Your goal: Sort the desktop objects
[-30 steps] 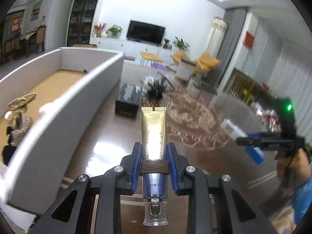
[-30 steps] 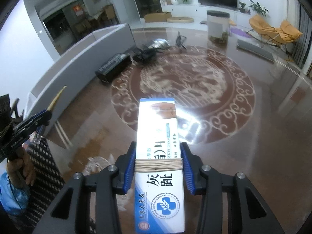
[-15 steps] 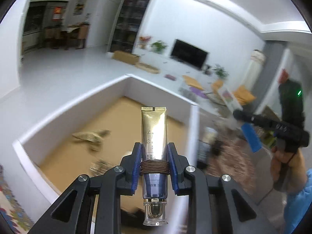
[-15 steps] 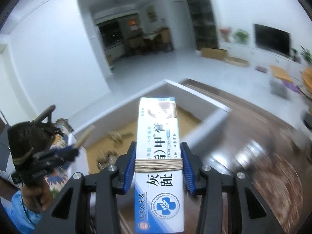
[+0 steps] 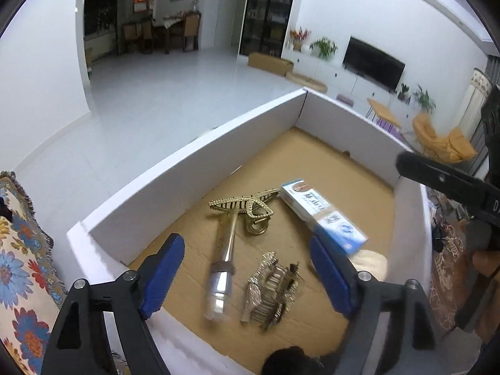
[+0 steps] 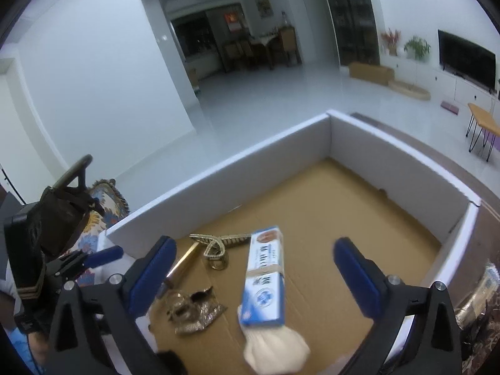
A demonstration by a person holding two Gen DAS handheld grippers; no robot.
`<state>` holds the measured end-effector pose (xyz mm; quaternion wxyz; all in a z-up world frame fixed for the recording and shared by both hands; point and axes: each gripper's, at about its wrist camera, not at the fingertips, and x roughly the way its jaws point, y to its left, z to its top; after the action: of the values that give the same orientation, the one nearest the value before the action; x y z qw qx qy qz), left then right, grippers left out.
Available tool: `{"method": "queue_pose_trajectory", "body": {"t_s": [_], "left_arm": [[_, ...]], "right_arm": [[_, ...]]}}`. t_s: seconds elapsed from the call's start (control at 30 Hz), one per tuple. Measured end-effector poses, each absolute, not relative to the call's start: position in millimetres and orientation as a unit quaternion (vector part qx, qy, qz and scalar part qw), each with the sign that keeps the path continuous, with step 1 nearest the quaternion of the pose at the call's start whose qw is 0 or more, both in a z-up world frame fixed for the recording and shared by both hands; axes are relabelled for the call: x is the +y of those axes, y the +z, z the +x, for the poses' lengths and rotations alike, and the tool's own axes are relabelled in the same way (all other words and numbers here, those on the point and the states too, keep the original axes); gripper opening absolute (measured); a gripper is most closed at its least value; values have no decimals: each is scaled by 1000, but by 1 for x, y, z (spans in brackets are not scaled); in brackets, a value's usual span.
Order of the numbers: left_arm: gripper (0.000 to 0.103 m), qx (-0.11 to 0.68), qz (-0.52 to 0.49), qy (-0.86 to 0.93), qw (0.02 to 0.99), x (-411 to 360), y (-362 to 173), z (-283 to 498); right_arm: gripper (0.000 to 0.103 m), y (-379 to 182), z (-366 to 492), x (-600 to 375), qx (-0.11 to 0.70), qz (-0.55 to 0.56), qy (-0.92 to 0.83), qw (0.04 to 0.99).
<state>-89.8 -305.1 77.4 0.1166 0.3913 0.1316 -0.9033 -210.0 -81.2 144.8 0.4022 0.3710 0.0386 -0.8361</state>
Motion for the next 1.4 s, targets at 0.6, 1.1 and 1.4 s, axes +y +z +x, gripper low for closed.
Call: {"method": "queue_pose_trajectory", "body": {"t_s": [0.6, 1.1, 1.4], "left_arm": [[103, 31, 355, -923, -147, 2, 81, -20], [103, -63, 453, -882, -118, 41, -38, -49], [103, -59, 453, -883, -112, 40, -35, -52]], "right_arm": [[103, 28, -72, 303, 99, 432, -889, 116], [103, 8, -48, 339, 51, 456, -883, 96], [103, 8, -47, 337, 55, 456, -884, 92]]}}
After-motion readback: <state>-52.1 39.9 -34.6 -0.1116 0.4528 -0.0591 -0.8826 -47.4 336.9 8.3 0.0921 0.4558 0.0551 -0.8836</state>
